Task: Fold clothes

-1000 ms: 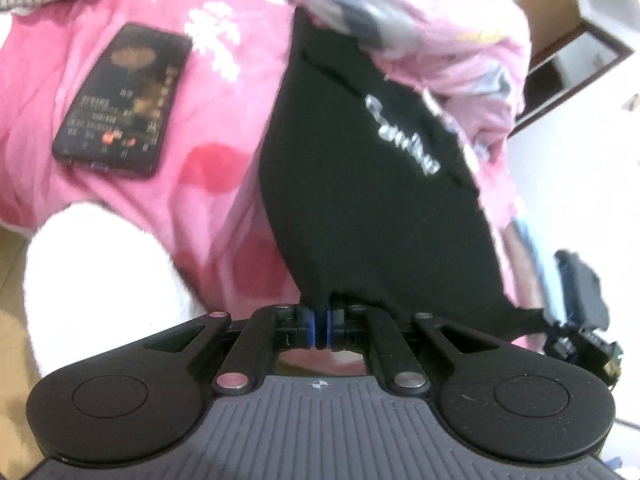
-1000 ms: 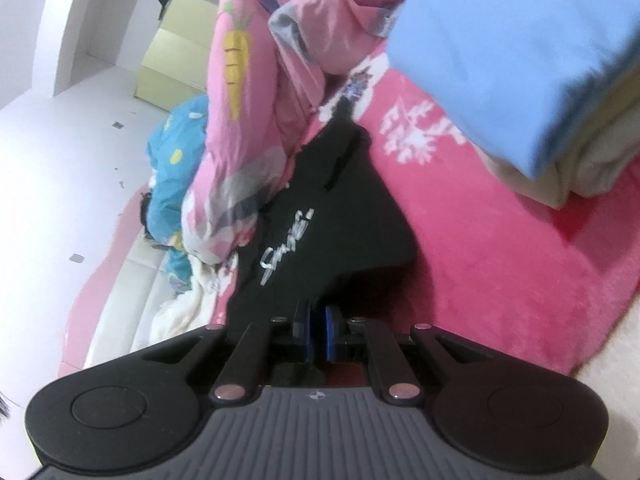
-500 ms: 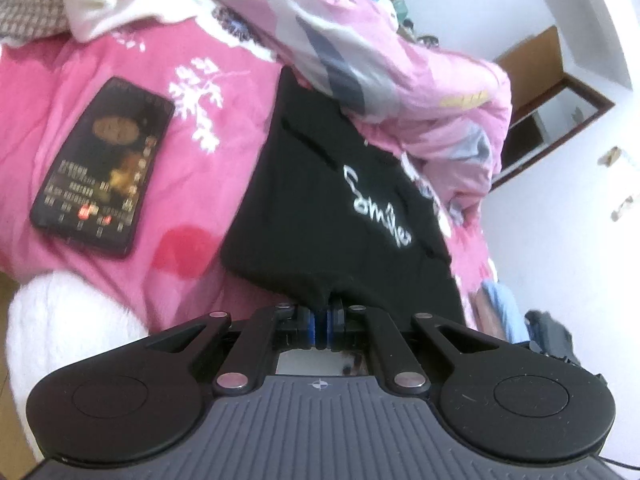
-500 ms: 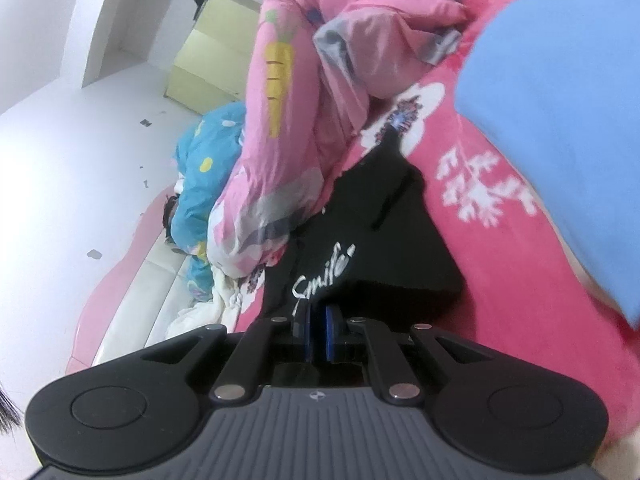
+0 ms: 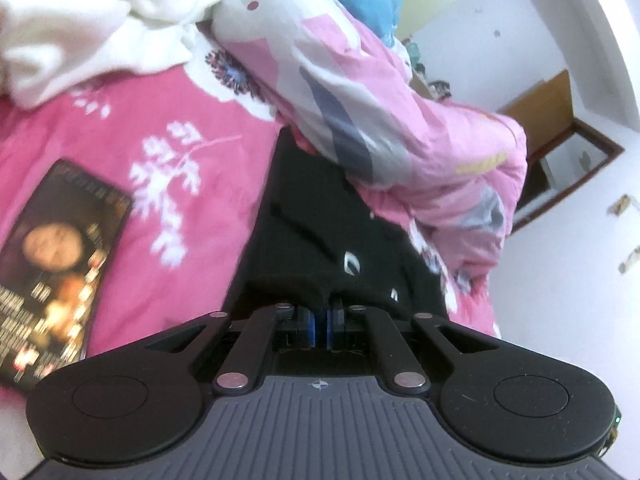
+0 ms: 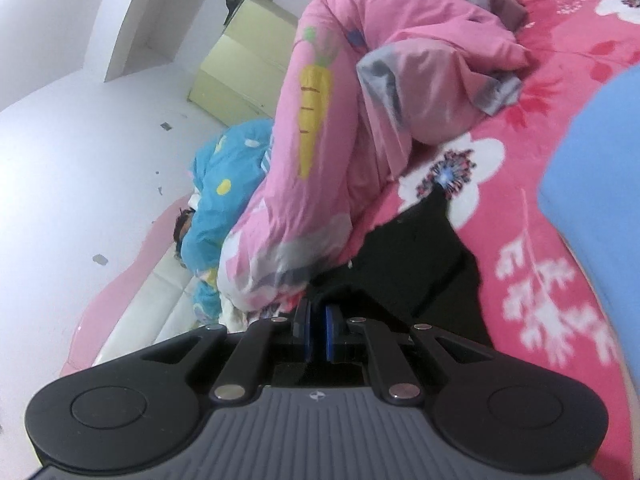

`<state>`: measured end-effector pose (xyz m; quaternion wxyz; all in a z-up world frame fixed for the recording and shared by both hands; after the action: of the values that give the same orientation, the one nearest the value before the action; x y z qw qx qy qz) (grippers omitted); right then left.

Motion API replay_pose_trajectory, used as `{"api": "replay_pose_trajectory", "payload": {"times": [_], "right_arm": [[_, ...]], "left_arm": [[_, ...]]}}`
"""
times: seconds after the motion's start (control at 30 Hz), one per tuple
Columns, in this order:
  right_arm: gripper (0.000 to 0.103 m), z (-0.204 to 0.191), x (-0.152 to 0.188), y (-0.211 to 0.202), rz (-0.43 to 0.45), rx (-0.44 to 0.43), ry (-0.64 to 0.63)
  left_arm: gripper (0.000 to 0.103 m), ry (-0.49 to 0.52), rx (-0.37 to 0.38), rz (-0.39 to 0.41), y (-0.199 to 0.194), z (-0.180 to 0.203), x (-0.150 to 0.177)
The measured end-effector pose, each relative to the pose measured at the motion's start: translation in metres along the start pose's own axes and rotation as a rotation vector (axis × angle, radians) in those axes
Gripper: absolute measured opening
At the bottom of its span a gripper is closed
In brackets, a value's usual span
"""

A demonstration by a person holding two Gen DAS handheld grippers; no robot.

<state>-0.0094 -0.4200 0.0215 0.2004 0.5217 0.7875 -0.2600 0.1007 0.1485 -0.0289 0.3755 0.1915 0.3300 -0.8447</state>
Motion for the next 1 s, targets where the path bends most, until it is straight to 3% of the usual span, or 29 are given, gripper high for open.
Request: {"api": "replay_pose_trajectory", "payload": {"times": [0.23, 0.5, 0.87, 1.0], "right_arm": [[0.008, 0.016, -0.036, 0.057, 0.024, -0.016, 0.051], [0.008, 0.045, -0.071, 0.125, 0.055, 0.023, 0.069], [0.007, 0.110, -0.092, 0.219, 0.033, 0.107, 0.131], [0.007, 0.142, -0.090, 0.249, 0.012, 0.124, 0.200]], "left_arm": [[0.003, -0.031, -0.023, 0.035, 0.057, 0.017, -0.036], [0.003, -0.012, -0.063, 0.033, 0.135, 0.031, -0.073], [0.003, 0.013, -0.154, -0.043, 0.247, 0.011, -0.097], [0.004, -0.022, -0.143, -0.060, 0.275, -0.005, -0.103]]}}
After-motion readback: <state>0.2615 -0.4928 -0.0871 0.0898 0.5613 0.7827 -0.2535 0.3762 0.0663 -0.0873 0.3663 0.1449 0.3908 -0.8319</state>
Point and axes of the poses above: each gripper's, at about its wrist camera, not at the fingertips, and y roughly the way its jaws point, z to its right, x to its underside, the point moved 1 cm from there along y, roughly the way its jaws point, and after that the axes turned 8 degrees about z, right-handed, at the moved point
